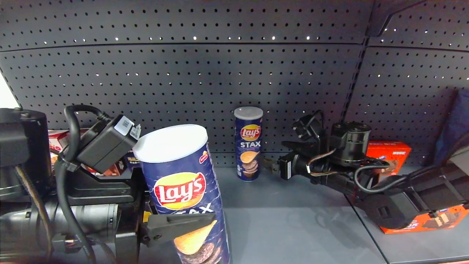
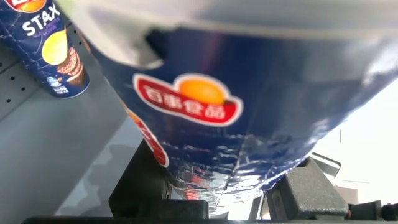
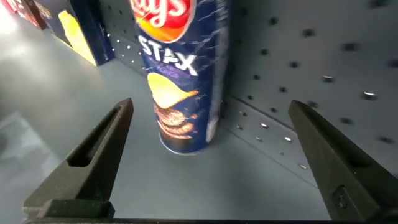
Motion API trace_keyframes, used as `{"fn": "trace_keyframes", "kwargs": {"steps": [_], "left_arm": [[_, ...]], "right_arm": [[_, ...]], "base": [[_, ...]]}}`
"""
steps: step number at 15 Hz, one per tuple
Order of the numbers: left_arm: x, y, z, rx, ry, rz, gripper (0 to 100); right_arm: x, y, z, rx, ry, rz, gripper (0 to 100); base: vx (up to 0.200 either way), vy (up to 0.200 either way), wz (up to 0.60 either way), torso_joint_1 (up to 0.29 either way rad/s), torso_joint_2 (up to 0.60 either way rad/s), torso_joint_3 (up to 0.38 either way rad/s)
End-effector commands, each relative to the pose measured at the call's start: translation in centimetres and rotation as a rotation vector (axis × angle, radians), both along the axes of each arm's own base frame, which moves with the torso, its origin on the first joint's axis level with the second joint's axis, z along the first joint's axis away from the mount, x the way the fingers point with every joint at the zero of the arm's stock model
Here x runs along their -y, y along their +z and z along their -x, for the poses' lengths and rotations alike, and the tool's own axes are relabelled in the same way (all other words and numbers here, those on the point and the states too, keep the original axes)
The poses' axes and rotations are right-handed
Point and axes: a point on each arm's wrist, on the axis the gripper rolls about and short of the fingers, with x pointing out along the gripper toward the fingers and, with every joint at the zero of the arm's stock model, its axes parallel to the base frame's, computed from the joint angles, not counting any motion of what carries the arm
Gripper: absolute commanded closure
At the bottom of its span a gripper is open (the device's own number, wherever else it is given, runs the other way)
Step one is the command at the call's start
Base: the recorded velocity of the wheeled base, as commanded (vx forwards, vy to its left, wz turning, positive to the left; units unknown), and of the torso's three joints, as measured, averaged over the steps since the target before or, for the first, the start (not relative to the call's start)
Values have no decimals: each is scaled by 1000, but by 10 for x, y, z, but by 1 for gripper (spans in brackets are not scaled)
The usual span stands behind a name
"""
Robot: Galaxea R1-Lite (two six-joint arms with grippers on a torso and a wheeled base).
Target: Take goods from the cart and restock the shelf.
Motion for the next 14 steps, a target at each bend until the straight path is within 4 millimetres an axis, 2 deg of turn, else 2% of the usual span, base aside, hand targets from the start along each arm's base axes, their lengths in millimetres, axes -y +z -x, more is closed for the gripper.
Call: {"fn": "trace_keyframes", "kwargs": {"steps": [1, 10, 14], "left_arm": [[0, -1, 0, -3, 1, -2, 100], [0, -3, 0, -8, 1, -5, 100], [0, -3, 0, -10, -1, -6, 100]], "right_arm": [[-10, -16, -11, -26, 8, 17, 0], [-33, -42, -36, -44, 20, 27, 0], [-41, -45, -41, -37, 26, 23, 0]], "base": [[0, 0, 0, 0, 0, 0], [0, 0, 0, 0, 0, 0], [0, 0, 0, 0, 0, 0]]}}
